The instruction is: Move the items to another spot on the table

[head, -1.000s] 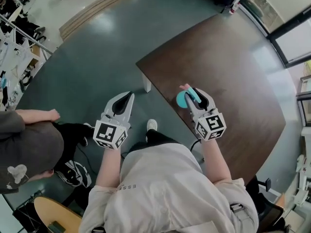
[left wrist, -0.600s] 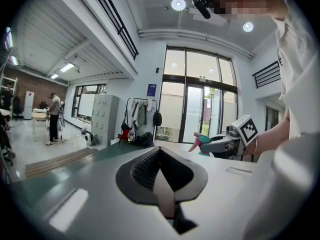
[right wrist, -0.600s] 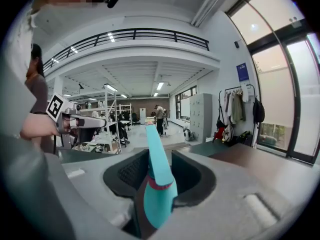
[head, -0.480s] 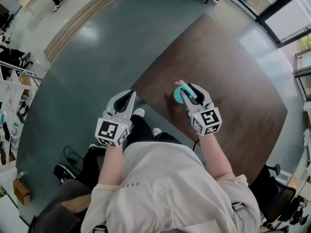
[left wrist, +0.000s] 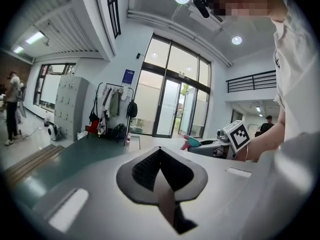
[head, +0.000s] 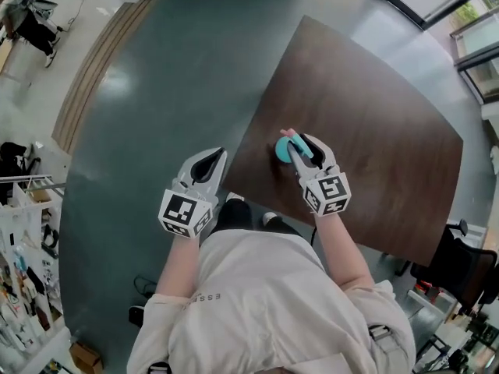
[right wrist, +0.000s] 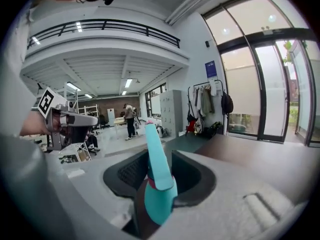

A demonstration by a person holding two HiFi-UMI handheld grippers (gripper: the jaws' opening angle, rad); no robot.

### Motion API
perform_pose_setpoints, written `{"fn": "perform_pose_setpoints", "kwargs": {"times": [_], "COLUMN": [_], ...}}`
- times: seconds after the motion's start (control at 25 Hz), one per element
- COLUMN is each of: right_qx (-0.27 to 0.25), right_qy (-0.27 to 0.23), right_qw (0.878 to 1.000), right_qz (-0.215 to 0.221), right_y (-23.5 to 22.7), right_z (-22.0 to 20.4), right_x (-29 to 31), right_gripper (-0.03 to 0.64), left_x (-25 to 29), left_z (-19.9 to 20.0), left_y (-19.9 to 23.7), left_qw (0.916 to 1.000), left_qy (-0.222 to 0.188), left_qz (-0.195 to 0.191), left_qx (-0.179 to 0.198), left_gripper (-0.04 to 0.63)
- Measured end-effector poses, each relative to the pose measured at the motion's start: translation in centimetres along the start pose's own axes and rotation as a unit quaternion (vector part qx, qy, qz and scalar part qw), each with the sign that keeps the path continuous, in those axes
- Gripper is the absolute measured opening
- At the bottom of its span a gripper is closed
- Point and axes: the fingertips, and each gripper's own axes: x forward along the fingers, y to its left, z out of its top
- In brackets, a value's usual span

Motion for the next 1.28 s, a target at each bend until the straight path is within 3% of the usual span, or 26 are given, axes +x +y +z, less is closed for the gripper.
{"fn": "perform_pose_setpoints", "kwargs": {"times": [0.28,0.68,0.8,1.04,1.28], "right_qx": [-0.008,0.014,0.026,0.016,0.011], "right_qy": [0.004,-0.002,-0.003,-0.058,-0.127], "right_qw": [1.0,0.998,0.997,0.993,0.975], "right_qz": [-0.029,-0.063,-0.066,-0.104,-0.182], "right_y": [0.7,1.0,1.7,1.1,-1.2], "right_z": [-0.9,-1.4,-1.2,2.0,4.5], "right_x": [4.1,4.3,4.4,0.2,-7.6], "right_gripper": [0.13,0.135,0.25,0.278,0.265], "left_x": [3.2,5.1,4.7,5.4,6.0], "left_z": [-1.5,-3.1,-2.4,-0.6,0.6], "left_y": [2.8,2.6,2.7,0.4,-2.4], "left_qw": [0.9972,0.9897,0.9877,0.9831,0.9785], "left_qy": [0.031,0.051,0.05,0.039,0.023], "left_qz": [-0.068,-0.133,-0.148,-0.179,-0.203], "left_qx": [-0.008,-0.015,-0.009,-0.005,0.024], "left_gripper": [0.015,0.015,0.015,0.015,0.015]}}
